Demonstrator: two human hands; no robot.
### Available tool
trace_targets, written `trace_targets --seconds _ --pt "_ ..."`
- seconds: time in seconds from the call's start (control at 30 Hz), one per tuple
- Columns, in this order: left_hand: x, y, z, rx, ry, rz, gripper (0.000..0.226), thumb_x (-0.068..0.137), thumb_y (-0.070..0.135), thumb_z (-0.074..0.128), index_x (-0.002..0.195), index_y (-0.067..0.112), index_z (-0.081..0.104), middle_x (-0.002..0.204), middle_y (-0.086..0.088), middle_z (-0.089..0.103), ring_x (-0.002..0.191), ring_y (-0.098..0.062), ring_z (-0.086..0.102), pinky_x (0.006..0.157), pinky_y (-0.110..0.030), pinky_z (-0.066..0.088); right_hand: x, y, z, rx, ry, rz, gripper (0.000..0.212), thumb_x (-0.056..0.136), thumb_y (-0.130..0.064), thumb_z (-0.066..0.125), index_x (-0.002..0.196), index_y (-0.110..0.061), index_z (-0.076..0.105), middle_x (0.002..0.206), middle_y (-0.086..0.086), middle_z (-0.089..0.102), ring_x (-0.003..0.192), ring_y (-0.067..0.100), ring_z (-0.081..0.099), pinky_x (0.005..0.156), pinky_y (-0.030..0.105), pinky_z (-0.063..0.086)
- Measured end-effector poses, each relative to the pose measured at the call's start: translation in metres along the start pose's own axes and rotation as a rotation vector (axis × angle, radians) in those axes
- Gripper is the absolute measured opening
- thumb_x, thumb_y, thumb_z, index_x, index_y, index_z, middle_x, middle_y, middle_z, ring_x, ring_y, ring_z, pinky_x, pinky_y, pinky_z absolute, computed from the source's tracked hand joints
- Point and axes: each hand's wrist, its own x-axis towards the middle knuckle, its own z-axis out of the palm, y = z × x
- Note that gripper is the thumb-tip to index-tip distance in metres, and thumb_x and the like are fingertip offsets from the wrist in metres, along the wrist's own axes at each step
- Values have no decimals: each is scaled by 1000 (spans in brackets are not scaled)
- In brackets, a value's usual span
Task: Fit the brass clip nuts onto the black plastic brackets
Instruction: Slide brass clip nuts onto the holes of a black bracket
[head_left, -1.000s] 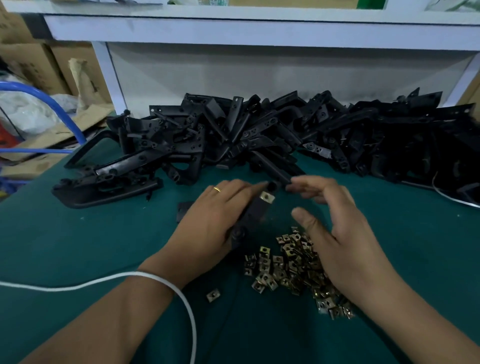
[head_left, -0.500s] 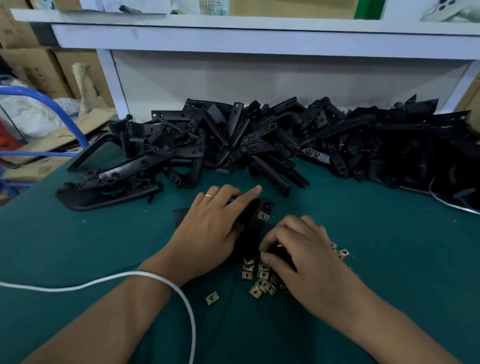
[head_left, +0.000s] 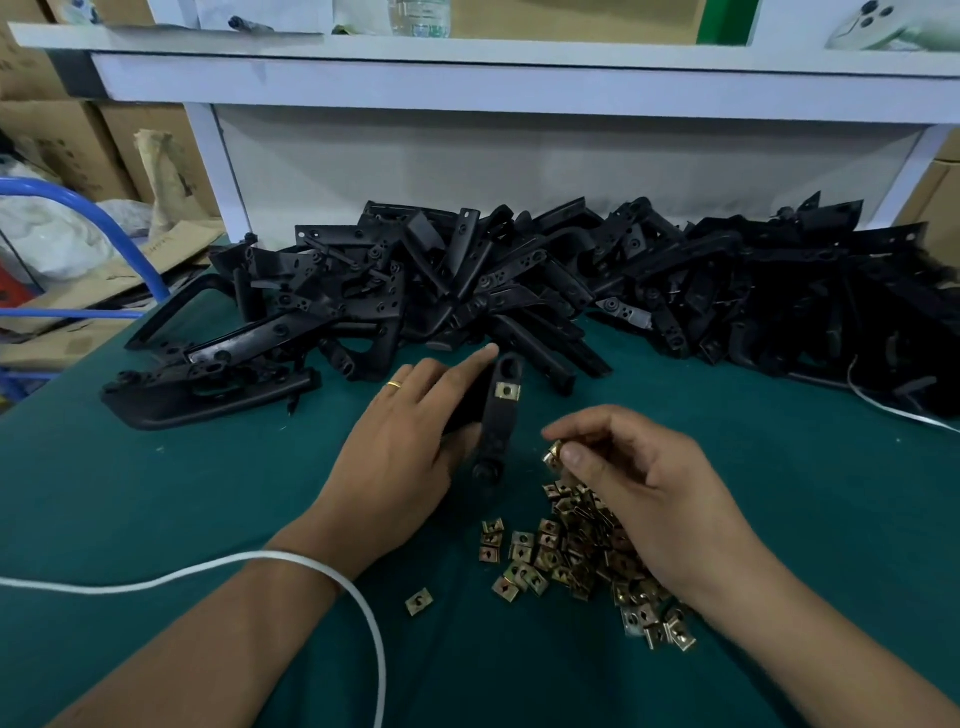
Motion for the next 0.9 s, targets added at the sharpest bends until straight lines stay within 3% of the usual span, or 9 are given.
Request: trace_targets --seconds 0.1,0.17,0.23,0.33,0.4,0.53,0.67,0.77,0.9 --pt "-2 10 -3 -145 150 -29 52 92 40 61 142 31 49 109 24 43 94 -3 51 75 -13 42 2 -2 2 96 45 18 20 95 -9 73 97 -28 78 91 1 77 86 13 73 78 16 55" --pt "-3 16 -3 -240 221 -4 26 87 22 78 110 22 65 101 15 51 88 -11 57 74 -17 43 3 -3 3 157 63 42 15 94 -7 73 97 -21 77 89 5 77 82 15 73 76 18 57" --pt "-3 20 -3 -330 148 17 16 87 13 80 93 21 68 90 11 53 82 -14 57 74 -19 40 2 -4 4 181 65 56 12 94 -8 73 97 -19 77 88 5 77 81 14 73 75 18 56" --pt "-2 24 -4 -463 32 -56 7 89 25 79 92 24 73 84 14 53 80 -12 57 72 -13 40 1 -4 5 149 57 40 12 94 -9 74 96 -20 77 85 4 76 77 10 70 71 17 55" --pt "-1 27 -2 -529 -9 -127 12 86 36 78 89 24 74 81 15 59 79 -8 60 70 -12 43 0 -5 6 138 50 24 12 95 -8 73 98 -20 76 84 4 75 76 8 69 70 16 54" --pt "2 26 0 -569 -160 -188 18 91 35 76 86 18 70 78 5 62 74 -12 60 66 -27 48 -2 -5 10 113 21 33 12 97 -13 72 99 -24 76 84 4 75 76 8 67 71 16 53" --pt "1 26 -2 -562 -154 -173 14 93 25 76 86 13 71 79 3 64 73 -11 60 64 -18 46 -1 -3 13 78 24 33 14 97 -11 73 97 -25 75 88 3 75 84 20 70 76 23 57" --pt "0 23 -1 -584 -149 -193 13 92 26 76 87 15 73 83 3 66 79 -12 63 71 -27 50 -1 -2 17 92 44 39 18 98 -14 73 95 -32 74 91 -2 75 85 14 70 79 22 57" --pt "-2 19 -3 -673 -169 -270 25 86 50 72 87 25 73 85 5 68 86 -14 64 81 -35 51 -2 -3 24 73 59 -8 16 100 -19 70 98 -35 71 92 -4 74 83 11 69 78 21 56"
